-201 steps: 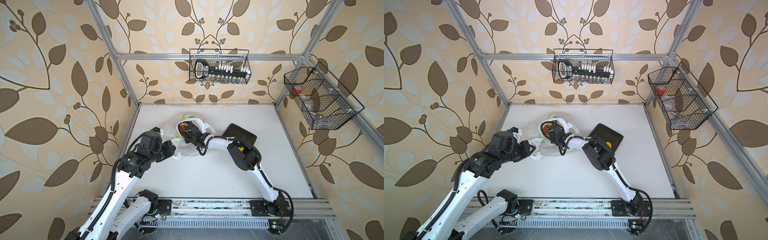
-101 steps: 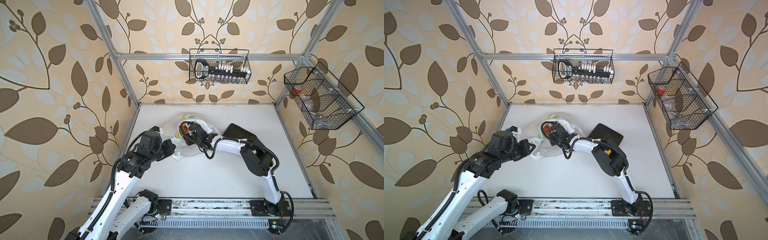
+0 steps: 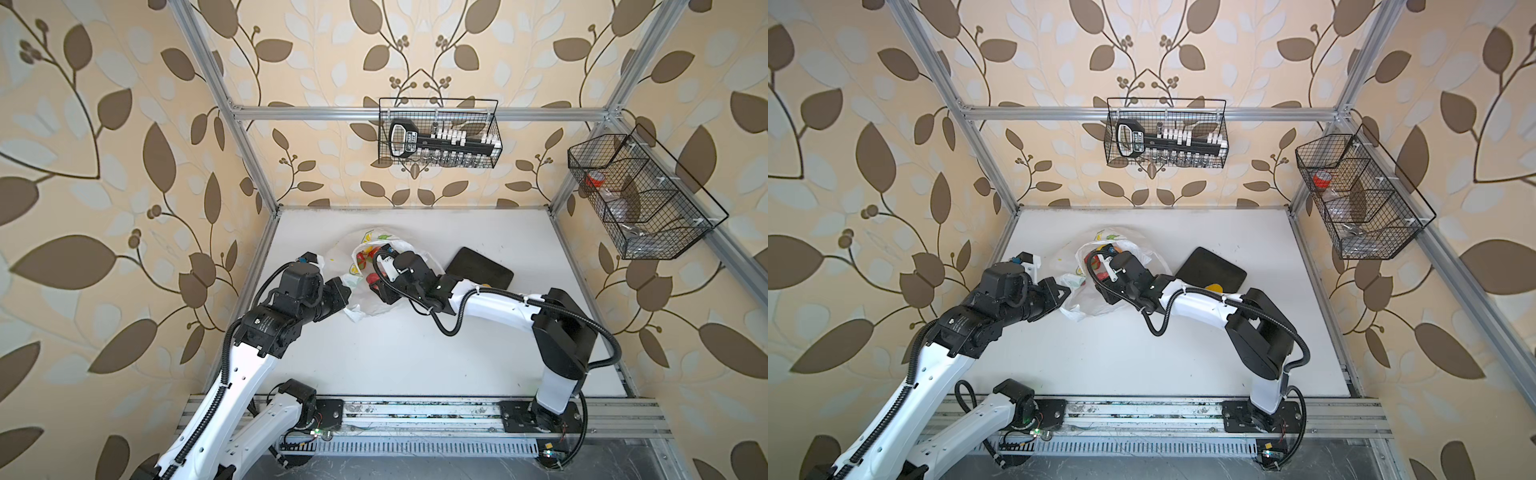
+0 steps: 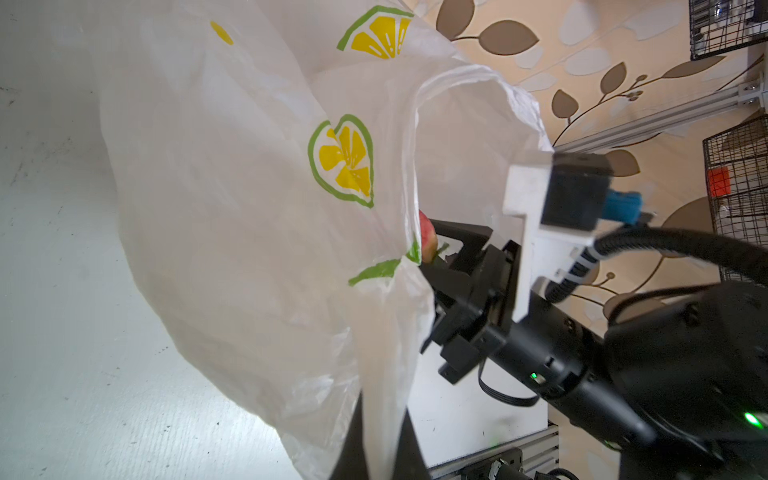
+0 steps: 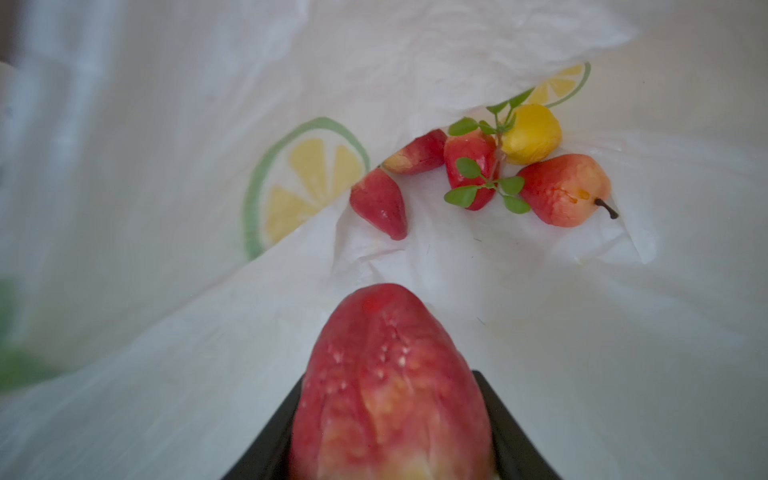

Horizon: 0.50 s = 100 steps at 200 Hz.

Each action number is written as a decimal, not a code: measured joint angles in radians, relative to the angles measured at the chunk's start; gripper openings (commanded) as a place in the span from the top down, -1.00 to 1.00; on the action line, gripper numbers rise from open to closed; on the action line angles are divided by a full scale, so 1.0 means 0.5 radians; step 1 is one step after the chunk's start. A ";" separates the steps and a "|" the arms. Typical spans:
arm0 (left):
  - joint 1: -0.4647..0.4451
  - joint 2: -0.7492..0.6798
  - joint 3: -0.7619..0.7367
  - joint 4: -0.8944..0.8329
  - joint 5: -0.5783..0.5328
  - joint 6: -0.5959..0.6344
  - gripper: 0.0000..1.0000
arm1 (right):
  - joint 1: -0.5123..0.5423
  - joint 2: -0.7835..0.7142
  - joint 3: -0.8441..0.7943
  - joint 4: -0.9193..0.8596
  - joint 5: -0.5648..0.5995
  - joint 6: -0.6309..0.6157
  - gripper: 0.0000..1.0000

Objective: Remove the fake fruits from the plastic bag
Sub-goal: 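Lift the red fruit out of the bag and carry it over the black mat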

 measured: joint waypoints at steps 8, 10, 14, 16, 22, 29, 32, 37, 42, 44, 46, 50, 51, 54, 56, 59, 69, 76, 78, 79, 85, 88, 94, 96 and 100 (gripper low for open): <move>0.000 0.000 0.000 0.005 -0.001 0.000 1.00 | 0.016 -0.057 -0.024 -0.015 -0.015 -0.009 0.25; 0.000 0.000 0.000 0.005 -0.001 0.000 1.00 | 0.021 -0.072 -0.032 -0.020 -0.021 -0.014 0.25; 0.000 0.000 0.000 0.008 -0.001 0.000 1.00 | 0.028 -0.098 -0.047 -0.026 -0.024 -0.021 0.25; 0.000 0.000 0.000 0.009 -0.001 0.000 1.00 | 0.033 -0.114 -0.053 -0.034 -0.030 -0.024 0.25; 0.000 0.000 0.000 0.011 -0.002 -0.001 1.00 | 0.044 -0.156 -0.076 -0.047 -0.037 -0.035 0.25; 0.000 0.000 0.000 0.013 -0.002 -0.002 1.00 | 0.059 -0.208 -0.104 -0.066 -0.046 -0.050 0.25; 0.000 0.000 0.000 0.014 -0.002 -0.002 1.00 | 0.065 -0.231 -0.115 -0.074 -0.049 -0.060 0.25; 0.000 0.000 -0.001 0.018 -0.002 -0.004 1.00 | 0.073 -0.266 -0.136 -0.089 -0.054 -0.069 0.25; 0.000 0.000 -0.002 0.024 -0.002 -0.007 1.00 | 0.084 -0.305 -0.160 -0.101 -0.062 -0.081 0.25; 0.000 -0.001 -0.004 0.027 -0.002 -0.008 1.00 | 0.088 -0.323 -0.170 -0.105 -0.065 -0.088 0.25; 0.000 -0.001 -0.005 0.029 -0.002 -0.009 1.00 | 0.092 -0.339 -0.182 -0.107 -0.066 -0.092 0.25; 0.000 -0.001 -0.008 0.034 -0.002 -0.013 1.00 | 0.100 -0.375 -0.207 -0.114 -0.069 -0.102 0.25; 0.000 -0.002 -0.008 0.035 -0.002 -0.014 1.00 | 0.101 -0.382 -0.211 -0.114 -0.071 -0.105 0.25; 0.000 -0.002 -0.012 0.038 -0.003 -0.014 1.00 | 0.105 -0.404 -0.230 -0.116 -0.073 -0.108 0.25; 0.000 -0.002 -0.014 0.039 -0.003 -0.015 1.00 | 0.110 -0.424 -0.244 -0.121 -0.077 -0.114 0.25; 0.000 -0.003 -0.018 0.040 -0.003 -0.017 1.00 | 0.116 -0.459 -0.270 -0.127 -0.080 -0.124 0.25; 0.000 -0.004 -0.030 0.040 -0.004 -0.024 1.00 | 0.133 -0.558 -0.348 -0.143 -0.098 -0.153 0.24; 0.000 -0.004 -0.036 0.038 -0.005 -0.030 1.00 | 0.140 -0.630 -0.406 -0.148 -0.111 -0.169 0.24; 0.000 -0.004 -0.037 0.039 -0.005 -0.032 1.00 | 0.142 -0.658 -0.426 -0.152 -0.116 -0.174 0.24; 0.000 -0.004 -0.038 0.040 -0.005 -0.032 1.00 | 0.143 -0.666 -0.433 -0.152 -0.118 -0.175 0.24; 0.000 -0.005 -0.042 0.041 -0.005 -0.035 1.00 | 0.148 -0.734 -0.488 -0.160 -0.134 -0.186 0.23; 0.000 -0.005 -0.043 0.041 -0.005 -0.036 1.00 | 0.150 -0.774 -0.525 -0.158 -0.141 -0.192 0.23; 0.000 -0.005 -0.046 0.041 -0.005 -0.037 1.00 | 0.151 -0.845 -0.583 -0.159 -0.149 -0.197 0.22; 0.000 -0.005 -0.047 0.041 -0.005 -0.037 1.00 | 0.152 -0.871 -0.603 -0.164 -0.156 -0.200 0.22; 0.000 -0.006 -0.049 0.043 -0.005 -0.039 1.00 | 0.152 -0.925 -0.647 -0.168 -0.161 -0.202 0.22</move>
